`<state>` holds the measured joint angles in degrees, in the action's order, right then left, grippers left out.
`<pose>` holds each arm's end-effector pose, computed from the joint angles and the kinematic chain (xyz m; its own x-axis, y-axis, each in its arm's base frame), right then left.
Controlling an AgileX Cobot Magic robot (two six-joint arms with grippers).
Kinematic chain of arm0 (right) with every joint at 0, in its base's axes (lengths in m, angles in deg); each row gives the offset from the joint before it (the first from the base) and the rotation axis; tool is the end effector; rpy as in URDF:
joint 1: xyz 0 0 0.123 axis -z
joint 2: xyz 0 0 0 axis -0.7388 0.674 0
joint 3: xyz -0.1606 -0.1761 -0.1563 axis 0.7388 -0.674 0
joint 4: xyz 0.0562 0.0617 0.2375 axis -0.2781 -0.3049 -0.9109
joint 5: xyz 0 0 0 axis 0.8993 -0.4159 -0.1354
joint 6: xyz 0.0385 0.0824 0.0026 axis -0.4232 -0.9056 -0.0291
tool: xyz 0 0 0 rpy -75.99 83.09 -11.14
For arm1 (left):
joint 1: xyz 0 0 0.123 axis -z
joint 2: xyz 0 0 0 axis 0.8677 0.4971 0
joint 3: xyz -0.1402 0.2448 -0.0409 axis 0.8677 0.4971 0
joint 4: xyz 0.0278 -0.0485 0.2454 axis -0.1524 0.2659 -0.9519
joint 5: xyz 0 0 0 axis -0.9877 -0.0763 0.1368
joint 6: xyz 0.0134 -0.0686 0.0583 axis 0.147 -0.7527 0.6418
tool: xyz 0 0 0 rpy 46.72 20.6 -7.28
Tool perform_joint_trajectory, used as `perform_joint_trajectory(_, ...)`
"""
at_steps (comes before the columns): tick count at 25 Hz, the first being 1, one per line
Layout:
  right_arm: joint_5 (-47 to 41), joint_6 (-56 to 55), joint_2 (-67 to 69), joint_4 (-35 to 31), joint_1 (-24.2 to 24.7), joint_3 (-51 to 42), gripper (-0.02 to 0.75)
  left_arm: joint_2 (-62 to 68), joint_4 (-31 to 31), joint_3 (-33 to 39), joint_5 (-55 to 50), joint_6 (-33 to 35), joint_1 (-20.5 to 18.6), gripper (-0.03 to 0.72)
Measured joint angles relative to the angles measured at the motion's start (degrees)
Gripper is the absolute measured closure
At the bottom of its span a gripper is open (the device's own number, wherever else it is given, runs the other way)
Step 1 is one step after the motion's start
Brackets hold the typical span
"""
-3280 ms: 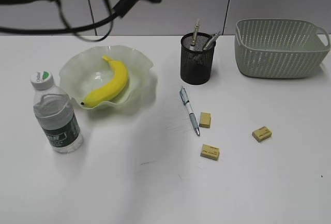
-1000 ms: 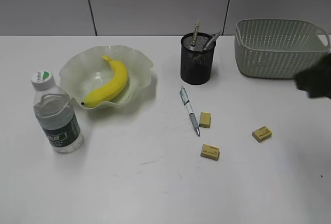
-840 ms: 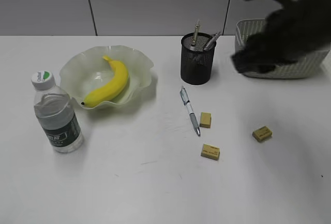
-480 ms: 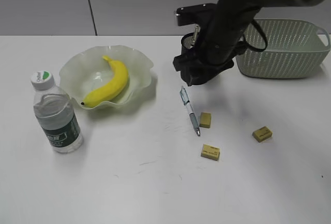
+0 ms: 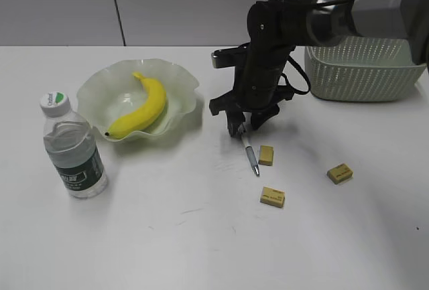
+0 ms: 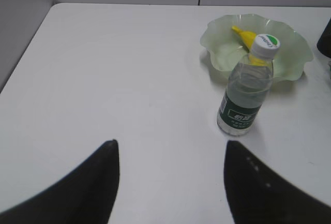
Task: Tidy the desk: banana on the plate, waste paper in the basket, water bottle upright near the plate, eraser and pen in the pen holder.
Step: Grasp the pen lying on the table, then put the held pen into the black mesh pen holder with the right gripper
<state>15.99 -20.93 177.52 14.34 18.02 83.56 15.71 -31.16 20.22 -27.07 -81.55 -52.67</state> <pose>0.4165 0.2433 0.1012 -0.9208 -0.3320 -0.2050 -0.3567 0.9292 0.0973 -0.0098 0.0079 0.2884 -0.4131 -0.0558 -0.9090 0.0215 0.9972 -0.0710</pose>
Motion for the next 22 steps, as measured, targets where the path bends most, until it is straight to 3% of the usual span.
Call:
perform_joint_trajectory(2, 0.09, -0.1, 0.26, -0.05, -0.05, 0.26, 0.375, 0.0, 0.0, 0.0, 0.0, 0.05, 0.0, 0.211)
perform_joint_trajectory(5, 0.14, -0.5, 0.39, -0.12, -0.21, 0.43, 0.596, 0.0, 0.0, 0.0, 0.0, 0.05, 0.0, 0.211)
perform_joint_trajectory(12, -0.3, -0.75, -3.34, -2.02, -0.5, -0.03, 0.601, 0.0, 0.0, 0.0, 0.0, 0.05, 0.0, 0.211)
perform_joint_trajectory(15, 4.23, -0.8, -11.17, -2.39, -0.57, -2.87, 0.601, 0.0, 0.0, 0.0, 0.0, 0.05, 0.0, 0.211)
perform_joint_trajectory(18, 22.67, -0.87, -23.56, 0.72, -0.63, -12.13, 0.601, 0.0, 0.0, 0.0, 0.0, 0.05, 0.0, 0.211)
perform_joint_trajectory(22, 64.32, -0.46, -34.36, 9.46, 0.85, -27.92, 0.601, 0.0, 0.0, 0.0, 0.0, 0.05, 0.0, 0.213)
